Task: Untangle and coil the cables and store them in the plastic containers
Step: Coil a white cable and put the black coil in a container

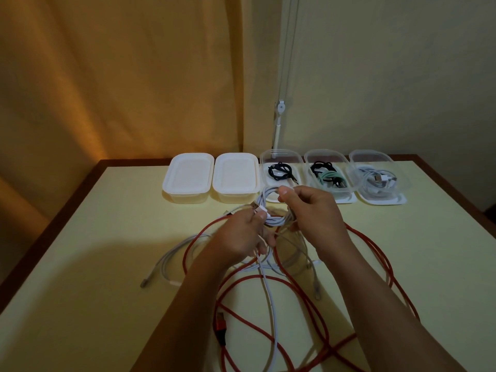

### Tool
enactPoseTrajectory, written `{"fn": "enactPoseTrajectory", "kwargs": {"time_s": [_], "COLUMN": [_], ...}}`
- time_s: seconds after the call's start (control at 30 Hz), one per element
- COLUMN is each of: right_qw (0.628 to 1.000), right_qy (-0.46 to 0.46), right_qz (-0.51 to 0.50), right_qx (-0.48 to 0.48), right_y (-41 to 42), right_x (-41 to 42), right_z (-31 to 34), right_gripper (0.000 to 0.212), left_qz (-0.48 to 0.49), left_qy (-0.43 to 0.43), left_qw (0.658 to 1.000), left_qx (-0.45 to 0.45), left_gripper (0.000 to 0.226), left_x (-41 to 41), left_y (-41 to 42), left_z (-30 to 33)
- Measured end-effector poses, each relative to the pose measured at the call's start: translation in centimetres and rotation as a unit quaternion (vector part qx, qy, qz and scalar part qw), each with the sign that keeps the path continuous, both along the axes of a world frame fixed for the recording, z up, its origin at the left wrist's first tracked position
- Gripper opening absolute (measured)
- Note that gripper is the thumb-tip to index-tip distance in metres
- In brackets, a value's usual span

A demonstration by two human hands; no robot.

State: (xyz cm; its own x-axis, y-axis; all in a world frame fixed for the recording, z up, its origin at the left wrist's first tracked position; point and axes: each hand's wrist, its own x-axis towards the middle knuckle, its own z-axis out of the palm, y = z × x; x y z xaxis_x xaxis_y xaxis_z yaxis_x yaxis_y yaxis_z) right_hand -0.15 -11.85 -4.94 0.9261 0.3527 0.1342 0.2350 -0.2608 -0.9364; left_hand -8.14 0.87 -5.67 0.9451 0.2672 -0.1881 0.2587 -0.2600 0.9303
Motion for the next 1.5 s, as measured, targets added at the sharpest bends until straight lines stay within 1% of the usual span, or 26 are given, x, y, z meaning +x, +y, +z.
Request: {"fn": "enactPoseTrajectory", "kwargs": {"time_s": [0.03,0.07,0.1,0.17,0.27,0.33,0.4,0.47,0.53,0.63,0.73,0.8,0.9,1.03,1.1,1.17,1.23,1.27,1.37,1.43,1.5], "right_qw": [1.0,1.0,0.999,0.998,0.998,0.999,0.999,0.999,0.992,0.976,0.977,0.976,0.969,0.973,0.976,0.98,0.986,0.991,0.998,0.998,0.997], "right_qy": [-0.011,-0.019,-0.026,-0.04,-0.033,-0.001,0.007,-0.007,-0.028,-0.071,-0.095,-0.117,-0.142,-0.147,-0.139,-0.125,-0.1,-0.074,-0.004,0.023,0.048], "right_qz": [0.009,0.016,0.02,0.026,0.037,0.026,0.018,0.044,0.111,0.197,0.191,0.181,0.201,0.178,0.169,0.155,0.127,0.104,0.029,0.009,-0.001], "right_qx": [-0.007,-0.017,-0.026,-0.04,-0.031,-0.022,-0.026,-0.028,-0.048,-0.062,-0.027,-0.016,-0.016,-0.008,0.009,0.025,0.034,0.042,0.059,0.059,0.064], "right_y": [0.0,0.0,0.0,0.1,0.5,0.8,0.9,0.9,1.0,1.5,1.8,1.7,1.6,1.4,1.4,1.4,1.5,1.5,1.4,1.1,0.8], "right_x": [0.0,0.0,0.0,-0.2,-0.5,-0.5,-0.5,-0.9,-1.5,-2.3,-2.5,-2.4,-2.3,-2.4,-2.2,-2.0,-2.0,-2.0,-1.8,-1.4,-1.1], "right_z": [-0.1,-0.1,-0.1,0.1,0.2,0.0,-0.1,-0.2,0.0,-0.2,-0.4,-0.3,-0.4,-0.5,-0.6,-0.6,-0.6,-0.6,-0.4,-0.2,0.0], "right_gripper": [0.044,0.043,0.039,0.031,0.031,0.032,0.032,0.025,0.026,0.029,0.024,0.02,0.026,0.032,0.024,0.013,0.008,0.008,0.019,0.025,0.026], "left_qz": [0.009,0.017,0.025,0.051,0.096,0.125,0.159,0.191,0.229,0.274,0.267,0.263,0.29,0.282,0.278,0.26,0.239,0.225,0.184,0.171,0.169], "left_qy": [0.002,0.005,0.007,-0.003,-0.045,-0.074,-0.096,-0.112,-0.115,-0.111,-0.118,-0.121,-0.118,-0.095,-0.093,-0.09,-0.087,-0.091,-0.11,-0.126,-0.141], "left_qw": [1.0,1.0,0.999,0.99,0.972,0.952,0.929,0.913,0.897,0.885,0.874,0.881,0.89,0.884,0.875,0.88,0.89,0.897,0.92,0.939,0.952], "left_qx": [0.01,0.0,-0.034,-0.132,-0.207,-0.27,-0.32,-0.343,-0.36,-0.359,-0.389,-0.374,-0.333,-0.36,-0.385,-0.388,-0.378,-0.37,-0.327,-0.27,-0.212], "left_gripper": [0.027,0.027,0.027,0.026,0.032,0.031,0.026,0.023,0.021,0.031,0.031,0.029,0.027,0.025,0.021,0.03,0.036,0.036,0.031,0.025,0.023], "left_x": [0.0,0.1,0.2,0.3,0.6,0.7,0.7,0.8,1.1,1.5,1.5,1.6,1.6,1.6,1.6,1.6,1.7,1.7,1.6,1.6,1.7], "left_y": [-0.2,-0.2,-0.4,-0.7,-0.6,-0.2,0.2,0.6,0.8,0.7,0.3,-0.1,-0.2,-0.4,-0.6,-1.0,-1.4,-1.6,-1.9,-2.1,-2.6], "left_z": [0.0,-0.1,-0.1,-0.1,0.1,0.2,0.2,0.0,-0.5,-1.4,-1.1,-0.9,-1.1,-0.5,-0.4,-0.4,-0.9,-1.1,-1.6,-1.8,-1.9]}}
